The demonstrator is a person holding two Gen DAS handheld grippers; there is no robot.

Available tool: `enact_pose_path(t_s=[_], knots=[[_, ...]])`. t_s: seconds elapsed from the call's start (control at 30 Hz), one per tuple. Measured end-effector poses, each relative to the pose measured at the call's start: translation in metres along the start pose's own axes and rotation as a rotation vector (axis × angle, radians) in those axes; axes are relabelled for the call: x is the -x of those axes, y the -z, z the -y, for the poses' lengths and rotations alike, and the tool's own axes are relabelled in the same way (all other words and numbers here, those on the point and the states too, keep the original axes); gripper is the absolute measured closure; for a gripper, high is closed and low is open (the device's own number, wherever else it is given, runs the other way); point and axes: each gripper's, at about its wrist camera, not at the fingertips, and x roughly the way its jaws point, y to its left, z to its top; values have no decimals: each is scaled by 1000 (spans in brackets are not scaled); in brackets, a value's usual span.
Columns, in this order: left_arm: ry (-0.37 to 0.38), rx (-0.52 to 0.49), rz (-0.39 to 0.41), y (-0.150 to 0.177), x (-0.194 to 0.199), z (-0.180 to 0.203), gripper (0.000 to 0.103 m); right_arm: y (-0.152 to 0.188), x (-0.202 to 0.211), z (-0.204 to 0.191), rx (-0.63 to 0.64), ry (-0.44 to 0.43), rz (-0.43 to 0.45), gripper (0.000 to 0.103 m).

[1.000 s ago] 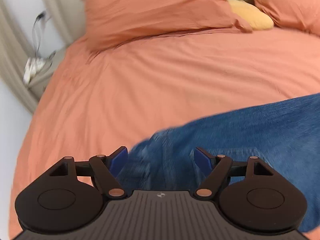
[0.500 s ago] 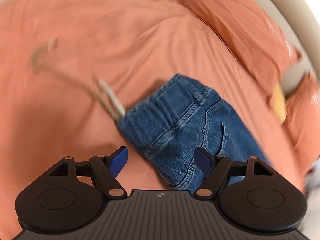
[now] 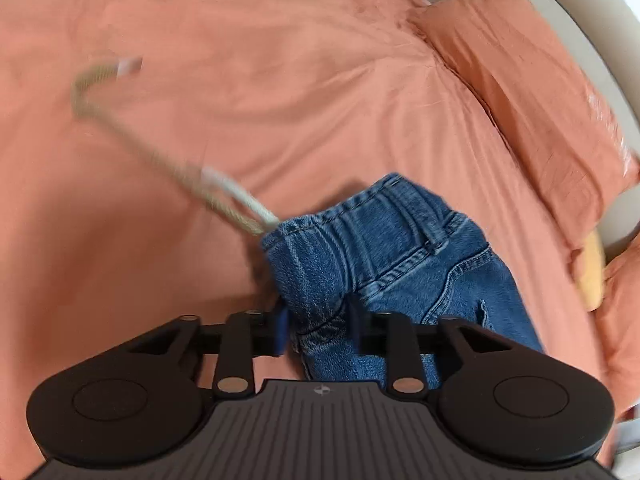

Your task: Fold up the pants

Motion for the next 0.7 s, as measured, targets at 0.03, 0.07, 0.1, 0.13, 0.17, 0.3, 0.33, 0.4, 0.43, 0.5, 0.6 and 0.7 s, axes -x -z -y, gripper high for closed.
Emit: enact_pose_path(t_s=[0.03, 0.07, 0.1, 0.13, 0.17, 0.3, 0.33, 0.4, 0.43, 0.5, 0.6, 0.7], knots=[[-32, -72, 39, 1, 7, 14, 81, -5, -7, 8, -38, 3, 3, 44], [-55, -137, 78, 2, 13, 27, 82, -10, -13, 15, -67, 1, 6, 45], [-73, -191, 110, 3, 19, 38, 83, -15, -20, 20, -87, 0, 12, 47], [-95, -227, 127, 4, 22, 46, 83, -19, -26, 25, -101, 0, 22, 48], [-120, -247, 125, 4, 21, 51, 83, -23, -34, 30, -115, -2, 30, 49], [-206, -279, 90, 4, 8, 62, 83, -38, -68, 52, -237, -45, 39, 50], [-230, -299, 91, 6, 4, 67, 83, -41, -77, 59, -280, -68, 33, 50], [-272, -335, 96, 13, 0, 74, 83, -45, -96, 73, -362, -79, 24, 50], [-289, -345, 97, 15, -2, 76, 83, -45, -105, 80, -402, -92, 22, 50], [-316, -359, 91, 17, -5, 79, 83, -44, -120, 91, -478, -138, 16, 51], [-349, -360, 88, 19, -4, 81, 83, -48, -129, 92, -452, -169, 33, 80], [-384, -384, 102, 20, -1, 90, 84, -58, -122, 83, -338, -180, 57, 88]])
